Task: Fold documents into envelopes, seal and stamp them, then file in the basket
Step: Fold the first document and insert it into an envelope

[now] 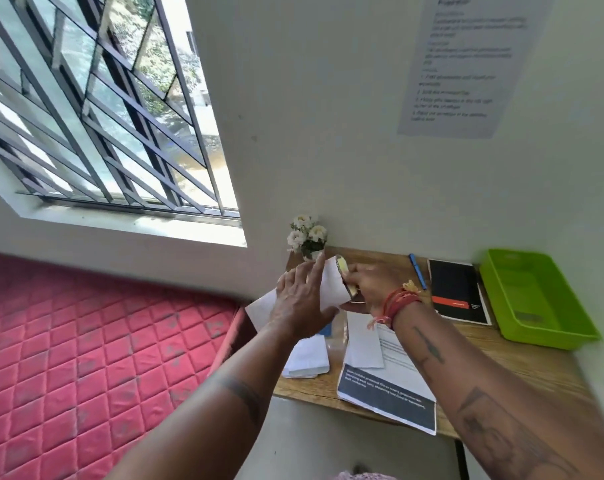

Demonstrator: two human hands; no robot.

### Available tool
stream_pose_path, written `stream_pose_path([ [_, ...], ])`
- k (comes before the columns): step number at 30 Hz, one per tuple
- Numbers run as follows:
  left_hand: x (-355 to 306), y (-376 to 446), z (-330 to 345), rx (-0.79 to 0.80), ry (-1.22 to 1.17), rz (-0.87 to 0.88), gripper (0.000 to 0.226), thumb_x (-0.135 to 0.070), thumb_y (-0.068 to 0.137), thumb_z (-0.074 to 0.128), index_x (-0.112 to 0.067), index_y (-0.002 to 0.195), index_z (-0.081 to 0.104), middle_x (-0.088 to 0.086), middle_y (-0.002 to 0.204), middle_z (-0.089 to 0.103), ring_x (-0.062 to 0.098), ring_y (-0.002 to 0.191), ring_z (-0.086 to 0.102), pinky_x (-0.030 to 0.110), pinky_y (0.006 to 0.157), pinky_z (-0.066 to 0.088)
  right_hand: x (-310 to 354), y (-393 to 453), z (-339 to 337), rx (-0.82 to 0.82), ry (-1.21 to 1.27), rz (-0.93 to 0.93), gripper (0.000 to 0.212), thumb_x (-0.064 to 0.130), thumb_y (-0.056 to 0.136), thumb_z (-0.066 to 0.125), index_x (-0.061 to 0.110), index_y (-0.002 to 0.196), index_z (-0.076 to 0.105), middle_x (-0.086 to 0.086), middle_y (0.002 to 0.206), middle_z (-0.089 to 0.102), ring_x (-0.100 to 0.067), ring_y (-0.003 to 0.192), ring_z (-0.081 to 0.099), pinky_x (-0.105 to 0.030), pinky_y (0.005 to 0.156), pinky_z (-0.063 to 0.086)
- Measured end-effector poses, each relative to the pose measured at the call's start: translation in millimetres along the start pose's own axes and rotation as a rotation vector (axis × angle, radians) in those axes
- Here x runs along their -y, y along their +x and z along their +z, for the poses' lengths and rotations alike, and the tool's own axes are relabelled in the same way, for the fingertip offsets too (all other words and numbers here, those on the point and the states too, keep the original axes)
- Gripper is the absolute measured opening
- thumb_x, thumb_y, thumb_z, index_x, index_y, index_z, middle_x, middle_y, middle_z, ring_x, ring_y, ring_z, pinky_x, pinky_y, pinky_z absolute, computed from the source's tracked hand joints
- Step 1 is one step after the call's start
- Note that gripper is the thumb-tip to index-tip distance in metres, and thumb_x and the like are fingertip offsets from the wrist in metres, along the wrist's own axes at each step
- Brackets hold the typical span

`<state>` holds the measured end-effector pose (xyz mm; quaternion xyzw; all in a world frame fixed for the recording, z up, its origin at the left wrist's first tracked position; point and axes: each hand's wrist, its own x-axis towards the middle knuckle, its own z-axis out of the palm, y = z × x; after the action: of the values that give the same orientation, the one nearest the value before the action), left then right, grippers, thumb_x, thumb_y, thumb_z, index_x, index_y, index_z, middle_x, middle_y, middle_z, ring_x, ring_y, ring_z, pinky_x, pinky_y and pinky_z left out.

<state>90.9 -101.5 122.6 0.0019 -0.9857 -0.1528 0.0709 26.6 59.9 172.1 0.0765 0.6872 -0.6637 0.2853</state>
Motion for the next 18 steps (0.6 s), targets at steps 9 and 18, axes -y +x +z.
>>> stream_pose_path([
  [9,3.1,42.9,25.8,0.161,0.08,0.069,0.112,-0.067,0.08,0.061,-0.031,0.163,-0.003,0.006,0.153,0.032,0.035,0.137,0.035,0.053,0.119,0.025,-2.4,57.7,-39.0,0.142,-0.143,0.141,0.012,0.004,0.091,0.069,0.015,0.096,0.071,-0.012,0.089,0.067,-0.025,0.081,0.063,-0.032,0.063,0.057],
  [18,3.3,64.5,57.4,0.257,0.12,0.068,0.104,-0.065,0.077,0.058,-0.032,0.162,0.007,0.003,0.15,0.038,0.034,0.138,0.039,0.054,0.119,0.025,-31.1,110.7,-53.2,0.088,-0.188,0.149,0.021,-0.014,0.085,0.062,0.006,0.085,0.066,-0.012,0.076,0.061,-0.019,0.057,0.062,-0.023,0.044,0.05],
])
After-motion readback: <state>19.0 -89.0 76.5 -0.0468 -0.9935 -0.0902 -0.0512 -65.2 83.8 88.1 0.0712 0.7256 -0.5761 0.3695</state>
